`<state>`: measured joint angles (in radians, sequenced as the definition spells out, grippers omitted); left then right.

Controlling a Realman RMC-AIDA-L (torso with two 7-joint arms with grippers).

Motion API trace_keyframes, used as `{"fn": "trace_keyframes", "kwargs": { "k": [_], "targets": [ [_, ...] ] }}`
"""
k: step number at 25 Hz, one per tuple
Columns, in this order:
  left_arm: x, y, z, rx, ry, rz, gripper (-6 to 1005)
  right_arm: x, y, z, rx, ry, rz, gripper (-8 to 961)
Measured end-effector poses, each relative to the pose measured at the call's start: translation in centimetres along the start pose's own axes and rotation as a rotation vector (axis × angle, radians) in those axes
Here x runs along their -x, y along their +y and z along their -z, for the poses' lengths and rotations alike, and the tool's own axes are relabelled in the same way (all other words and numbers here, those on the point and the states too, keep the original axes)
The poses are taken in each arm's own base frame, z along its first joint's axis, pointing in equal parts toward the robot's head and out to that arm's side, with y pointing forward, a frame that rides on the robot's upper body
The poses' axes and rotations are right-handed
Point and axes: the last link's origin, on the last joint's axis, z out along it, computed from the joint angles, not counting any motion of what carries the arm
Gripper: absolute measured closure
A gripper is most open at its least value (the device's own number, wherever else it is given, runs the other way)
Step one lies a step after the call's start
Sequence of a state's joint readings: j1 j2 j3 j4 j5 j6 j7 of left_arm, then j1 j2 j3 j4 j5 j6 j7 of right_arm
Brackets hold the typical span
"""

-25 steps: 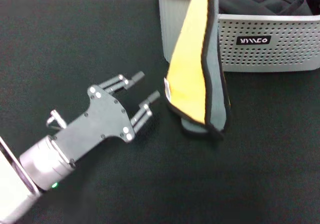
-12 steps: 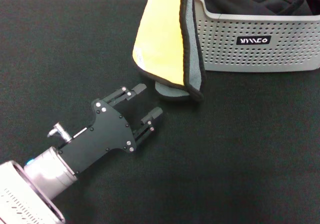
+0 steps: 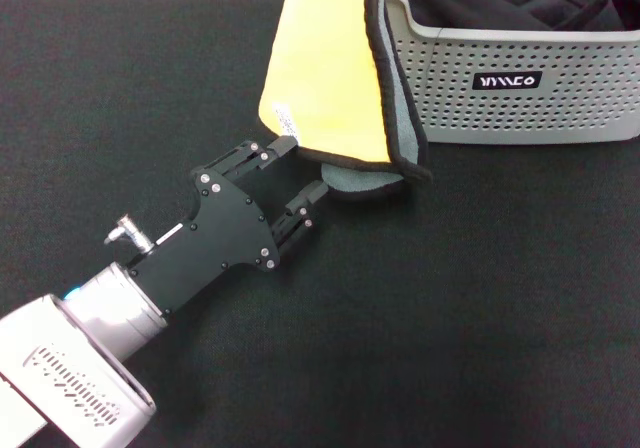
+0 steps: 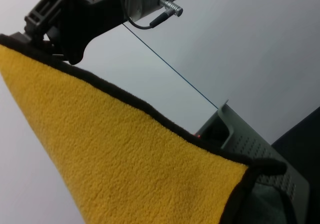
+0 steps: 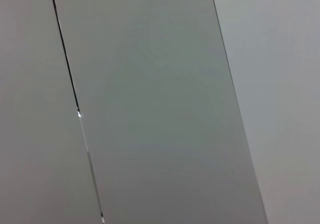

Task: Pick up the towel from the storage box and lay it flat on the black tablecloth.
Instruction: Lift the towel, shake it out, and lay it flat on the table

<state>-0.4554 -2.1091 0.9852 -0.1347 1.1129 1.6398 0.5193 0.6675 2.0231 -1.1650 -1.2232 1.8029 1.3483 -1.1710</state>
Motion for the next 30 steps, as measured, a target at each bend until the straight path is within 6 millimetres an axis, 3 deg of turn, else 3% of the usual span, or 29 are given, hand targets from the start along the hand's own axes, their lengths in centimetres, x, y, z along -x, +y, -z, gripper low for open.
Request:
{"fn": "trace_keyframes", "kwargs": {
  "k": [13, 21, 30],
  "targets": [
    [0.2, -1.2, -0.8, -0.072, -0.005, -0.007, 492, -0.5, 0.1, -0.4, 0.063, -0.104, -0.13, 944],
    [-0.7, -2.4, -1.9, -0.187, 0.039, 0.051, 497, -0.8, -0.2, -0.2, 0.047, -0.125, -0.144, 944],
    [-2.0, -3.1, -0.7, -0.253, 0.134, 0.194, 502, -1.1, -1.5, 0.8, -0.045, -0.14, -0.096, 944]
  ]
}}
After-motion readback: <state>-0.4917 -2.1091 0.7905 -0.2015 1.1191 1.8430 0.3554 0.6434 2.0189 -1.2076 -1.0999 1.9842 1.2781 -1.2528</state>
